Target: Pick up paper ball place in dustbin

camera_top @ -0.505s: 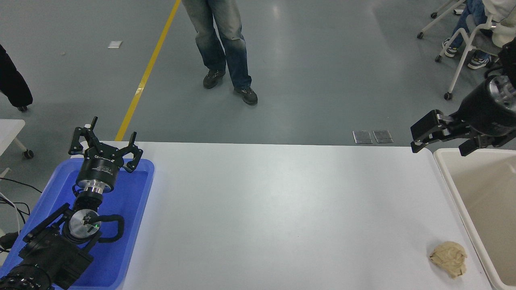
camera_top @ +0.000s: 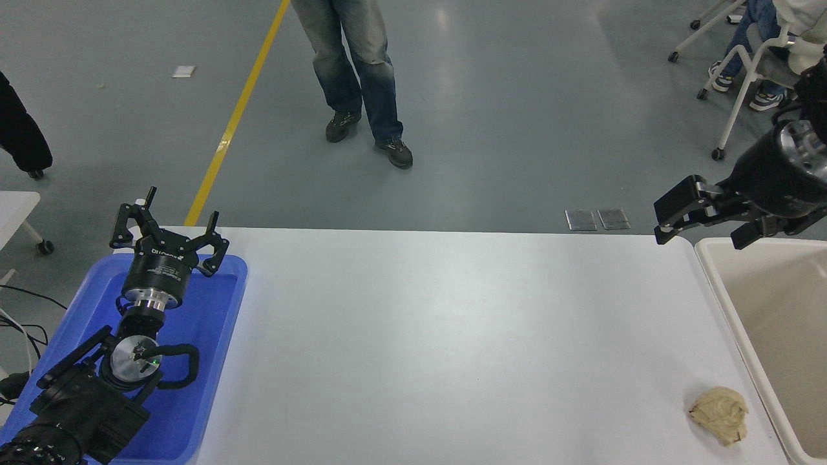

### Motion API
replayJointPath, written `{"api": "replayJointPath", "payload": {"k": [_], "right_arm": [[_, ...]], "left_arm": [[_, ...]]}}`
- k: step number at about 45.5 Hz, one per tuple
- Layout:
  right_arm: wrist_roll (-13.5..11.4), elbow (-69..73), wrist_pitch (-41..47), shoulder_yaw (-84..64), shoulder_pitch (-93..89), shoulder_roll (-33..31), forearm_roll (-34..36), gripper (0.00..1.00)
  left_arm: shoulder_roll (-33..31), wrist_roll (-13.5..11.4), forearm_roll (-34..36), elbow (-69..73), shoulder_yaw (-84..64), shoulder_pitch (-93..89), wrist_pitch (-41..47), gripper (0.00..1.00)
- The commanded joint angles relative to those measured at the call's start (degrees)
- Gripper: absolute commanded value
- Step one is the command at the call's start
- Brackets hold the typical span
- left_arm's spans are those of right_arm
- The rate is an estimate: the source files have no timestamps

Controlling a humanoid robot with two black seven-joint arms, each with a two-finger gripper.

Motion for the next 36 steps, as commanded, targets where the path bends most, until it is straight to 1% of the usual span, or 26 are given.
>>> {"api": "replayJointPath", "payload": {"k": [1,18,27,36], "right_arm": [[0.0,-0.2,0.0,0.1,-0.6,0.3,0.0,1.00],[0.0,-0.5,0.0,0.8,-1.3,0.3,-0.3,1.00],[0.0,-1.8,0.0,3.2,-4.3,-2.3,-4.7,1.00],[0.1,-3.3,0.0,3.2,-5.3,-2.3,-4.9,1.00]], "left_arm": [[0.0,0.0,0.0,0.0,0.0,0.0,0.0,1.00],[0.0,0.1,0.0,0.0,0.0,0.0,0.0,1.00],[0.0,0.0,0.0,0.0,0.0,0.0,0.0,1.00],[0.0,0.1,0.0,0.0,0.0,0.0,0.0,1.00]]}}
